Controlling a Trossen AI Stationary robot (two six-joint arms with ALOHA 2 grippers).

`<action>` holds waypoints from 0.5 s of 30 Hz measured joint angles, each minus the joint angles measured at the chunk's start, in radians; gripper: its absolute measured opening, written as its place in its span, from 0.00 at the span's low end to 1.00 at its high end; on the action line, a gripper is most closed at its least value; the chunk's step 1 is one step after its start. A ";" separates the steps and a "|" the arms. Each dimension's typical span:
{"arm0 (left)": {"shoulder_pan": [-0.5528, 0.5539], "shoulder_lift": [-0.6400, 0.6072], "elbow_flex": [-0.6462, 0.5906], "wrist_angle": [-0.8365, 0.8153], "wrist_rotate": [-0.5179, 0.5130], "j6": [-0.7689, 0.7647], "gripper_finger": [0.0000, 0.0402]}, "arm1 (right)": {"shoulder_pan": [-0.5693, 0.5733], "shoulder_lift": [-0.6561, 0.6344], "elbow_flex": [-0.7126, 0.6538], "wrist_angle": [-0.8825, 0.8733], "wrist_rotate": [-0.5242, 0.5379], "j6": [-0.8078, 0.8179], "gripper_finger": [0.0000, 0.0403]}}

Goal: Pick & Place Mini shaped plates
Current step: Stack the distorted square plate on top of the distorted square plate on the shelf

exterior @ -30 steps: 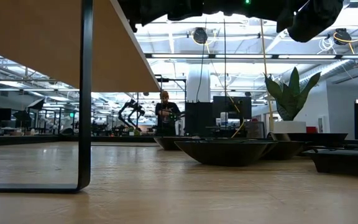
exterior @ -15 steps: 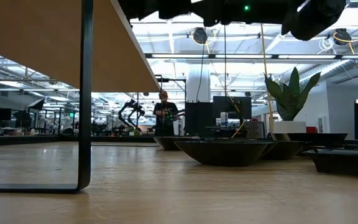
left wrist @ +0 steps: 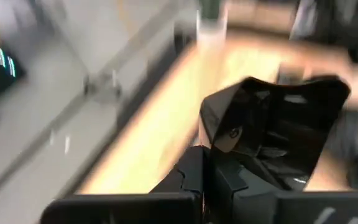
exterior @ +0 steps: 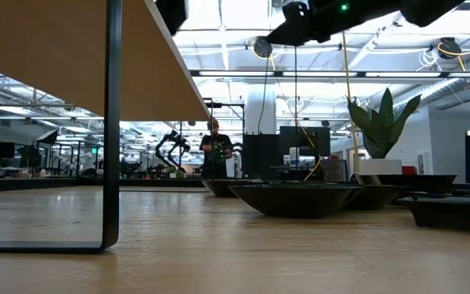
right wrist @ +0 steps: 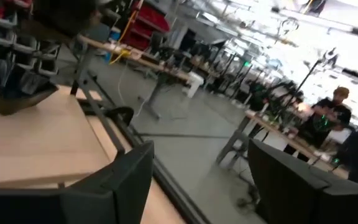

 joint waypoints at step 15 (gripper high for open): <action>0.045 0.032 -0.041 -0.328 0.134 -0.201 0.01 | 0.000 -0.024 0.000 -0.061 -0.003 0.048 0.55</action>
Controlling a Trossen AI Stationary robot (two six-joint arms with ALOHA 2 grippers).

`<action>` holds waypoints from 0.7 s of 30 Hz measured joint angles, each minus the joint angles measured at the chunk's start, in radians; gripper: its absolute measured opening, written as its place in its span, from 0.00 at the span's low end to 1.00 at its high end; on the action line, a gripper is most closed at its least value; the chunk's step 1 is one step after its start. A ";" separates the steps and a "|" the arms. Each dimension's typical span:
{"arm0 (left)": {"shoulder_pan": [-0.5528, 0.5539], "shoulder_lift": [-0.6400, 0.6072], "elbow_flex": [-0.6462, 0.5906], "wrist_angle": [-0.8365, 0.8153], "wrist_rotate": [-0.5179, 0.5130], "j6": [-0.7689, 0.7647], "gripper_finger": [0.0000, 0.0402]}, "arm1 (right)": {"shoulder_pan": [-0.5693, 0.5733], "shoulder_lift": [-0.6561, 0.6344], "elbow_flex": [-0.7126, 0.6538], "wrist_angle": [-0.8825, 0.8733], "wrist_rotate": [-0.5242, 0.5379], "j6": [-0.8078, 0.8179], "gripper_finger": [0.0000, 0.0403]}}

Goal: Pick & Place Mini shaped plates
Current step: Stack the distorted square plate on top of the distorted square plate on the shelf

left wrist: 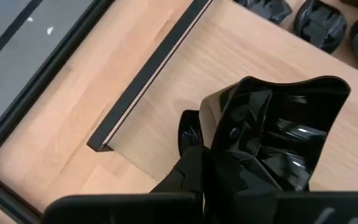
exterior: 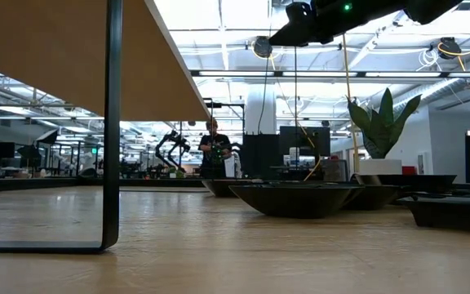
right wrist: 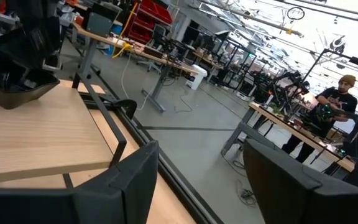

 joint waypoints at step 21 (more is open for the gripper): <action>0.041 0.063 0.000 -0.031 0.101 0.000 0.09 | 0.000 0.000 0.000 -0.014 0.002 -0.003 0.54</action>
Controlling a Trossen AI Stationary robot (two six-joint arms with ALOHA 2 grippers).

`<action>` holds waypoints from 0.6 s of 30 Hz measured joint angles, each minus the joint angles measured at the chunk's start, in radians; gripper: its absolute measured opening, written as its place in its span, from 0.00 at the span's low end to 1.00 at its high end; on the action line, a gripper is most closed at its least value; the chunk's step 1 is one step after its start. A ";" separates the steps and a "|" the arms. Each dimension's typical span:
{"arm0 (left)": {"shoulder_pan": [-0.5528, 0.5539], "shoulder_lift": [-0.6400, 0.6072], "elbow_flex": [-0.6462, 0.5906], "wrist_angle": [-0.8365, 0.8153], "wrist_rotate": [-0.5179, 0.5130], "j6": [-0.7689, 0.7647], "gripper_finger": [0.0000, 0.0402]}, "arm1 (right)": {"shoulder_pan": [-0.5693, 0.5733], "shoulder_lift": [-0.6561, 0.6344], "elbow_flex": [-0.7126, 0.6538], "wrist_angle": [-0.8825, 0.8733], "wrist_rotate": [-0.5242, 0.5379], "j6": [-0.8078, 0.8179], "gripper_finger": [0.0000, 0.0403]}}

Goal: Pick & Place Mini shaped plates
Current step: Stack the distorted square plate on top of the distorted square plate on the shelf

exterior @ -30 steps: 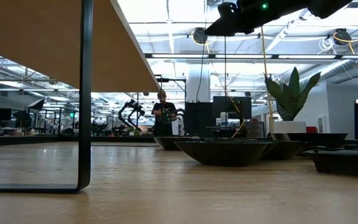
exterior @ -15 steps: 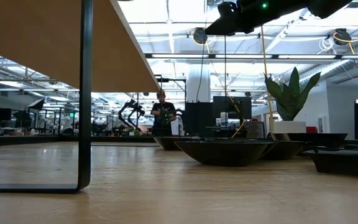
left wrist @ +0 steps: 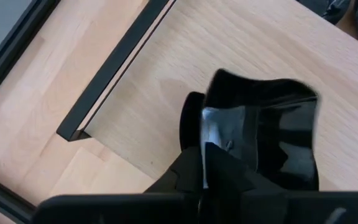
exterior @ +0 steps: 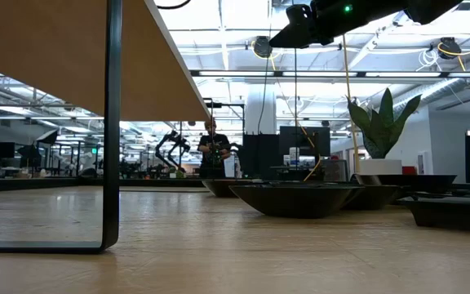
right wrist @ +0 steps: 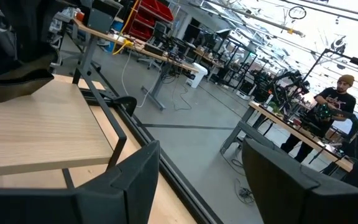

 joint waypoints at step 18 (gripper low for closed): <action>0.000 -0.143 0.079 -0.016 -0.135 0.086 0.58 | 0.000 0.000 0.000 -0.010 0.001 0.000 0.53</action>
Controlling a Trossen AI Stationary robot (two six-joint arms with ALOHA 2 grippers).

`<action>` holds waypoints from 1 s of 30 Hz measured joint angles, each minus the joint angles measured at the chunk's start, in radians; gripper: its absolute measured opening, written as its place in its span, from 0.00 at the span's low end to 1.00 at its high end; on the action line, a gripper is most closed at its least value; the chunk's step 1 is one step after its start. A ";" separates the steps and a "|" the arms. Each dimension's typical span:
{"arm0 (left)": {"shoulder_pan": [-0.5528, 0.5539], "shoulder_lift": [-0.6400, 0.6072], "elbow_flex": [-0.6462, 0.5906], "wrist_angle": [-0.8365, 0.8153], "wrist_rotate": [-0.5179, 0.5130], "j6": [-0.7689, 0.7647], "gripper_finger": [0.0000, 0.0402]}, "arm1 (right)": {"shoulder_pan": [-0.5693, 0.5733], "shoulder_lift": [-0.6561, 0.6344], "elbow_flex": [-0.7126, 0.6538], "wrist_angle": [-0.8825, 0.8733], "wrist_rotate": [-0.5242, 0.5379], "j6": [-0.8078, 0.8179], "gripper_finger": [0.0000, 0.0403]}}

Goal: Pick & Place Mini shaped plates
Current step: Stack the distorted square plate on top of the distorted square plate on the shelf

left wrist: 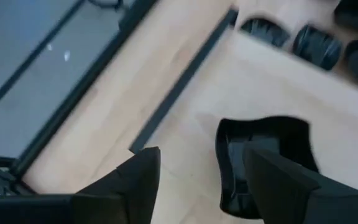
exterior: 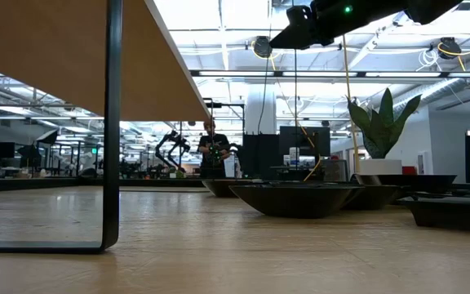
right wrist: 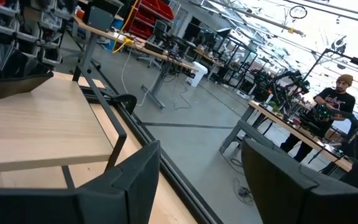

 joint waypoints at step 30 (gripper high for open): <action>-0.039 -0.643 -0.779 1.111 0.081 0.259 0.58 | 0.280 -0.040 0.329 -0.855 0.177 0.391 0.53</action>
